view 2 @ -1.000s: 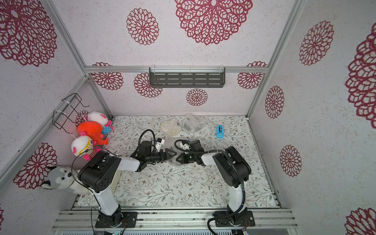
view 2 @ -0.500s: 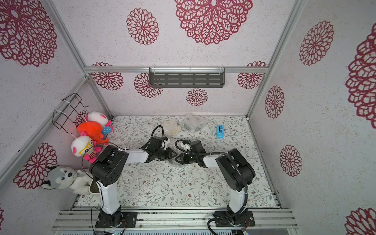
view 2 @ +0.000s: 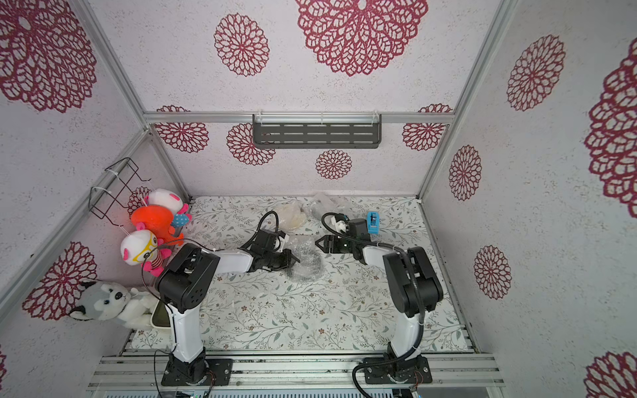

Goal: Wrap dinner plates in bubble wrap
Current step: Wrap the plate in the bubble wrap.

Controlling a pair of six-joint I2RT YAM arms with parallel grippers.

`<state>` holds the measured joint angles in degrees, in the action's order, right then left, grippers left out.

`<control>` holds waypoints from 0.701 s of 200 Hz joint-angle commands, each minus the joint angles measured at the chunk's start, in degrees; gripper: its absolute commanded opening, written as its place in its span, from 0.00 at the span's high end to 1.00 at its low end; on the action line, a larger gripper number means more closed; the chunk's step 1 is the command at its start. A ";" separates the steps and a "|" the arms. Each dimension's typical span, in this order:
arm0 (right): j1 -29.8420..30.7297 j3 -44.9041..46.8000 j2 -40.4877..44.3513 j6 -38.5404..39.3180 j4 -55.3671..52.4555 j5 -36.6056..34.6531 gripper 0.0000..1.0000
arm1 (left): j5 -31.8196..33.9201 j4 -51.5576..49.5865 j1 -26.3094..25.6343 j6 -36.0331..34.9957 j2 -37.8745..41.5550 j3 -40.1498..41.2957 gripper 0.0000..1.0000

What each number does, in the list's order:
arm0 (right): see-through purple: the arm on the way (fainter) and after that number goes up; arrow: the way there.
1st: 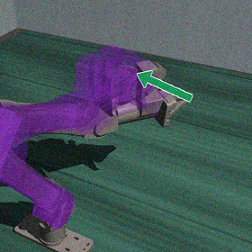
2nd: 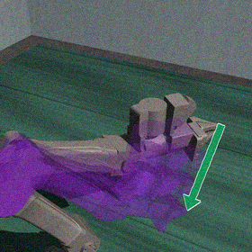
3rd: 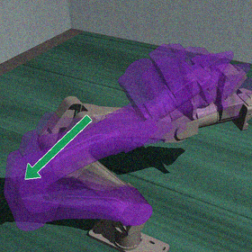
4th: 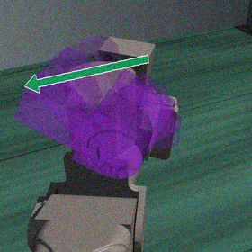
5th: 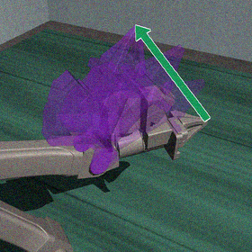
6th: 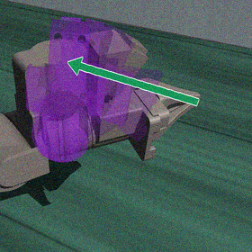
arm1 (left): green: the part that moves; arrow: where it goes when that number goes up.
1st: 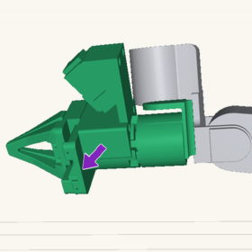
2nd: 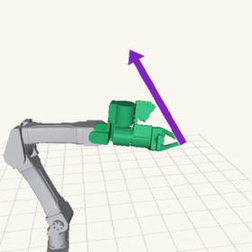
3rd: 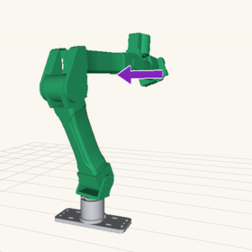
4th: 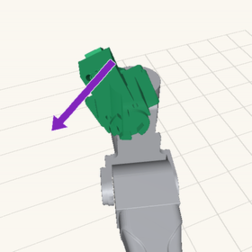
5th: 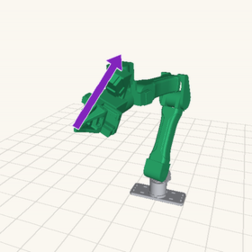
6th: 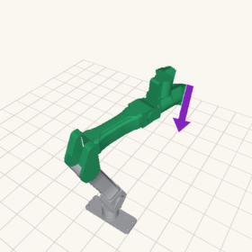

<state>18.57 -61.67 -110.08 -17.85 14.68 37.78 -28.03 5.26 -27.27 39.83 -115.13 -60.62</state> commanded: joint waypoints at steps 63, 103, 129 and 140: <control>3.68 -20.73 -8.11 26.87 -22.34 12.53 1.00 | 1.88 -7.89 0.23 1.40 -2.62 2.13 0.94; 10.49 -18.77 -0.94 50.03 -32.63 -6.49 1.00 | 2.64 -7.63 0.19 4.70 -3.21 3.81 1.00; 15.17 -9.55 2.85 66.88 -28.41 -15.94 1.00 | 2.59 -5.15 0.11 7.32 -3.43 5.82 1.00; 17.32 -4.48 4.47 73.97 -24.86 -20.12 1.00 | 2.64 -5.08 0.11 7.54 -3.39 6.03 1.00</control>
<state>30.79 -73.10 -110.72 34.04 -11.53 23.73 -30.46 6.81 -26.98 45.15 -114.87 -58.15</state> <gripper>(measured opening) 0.052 0.052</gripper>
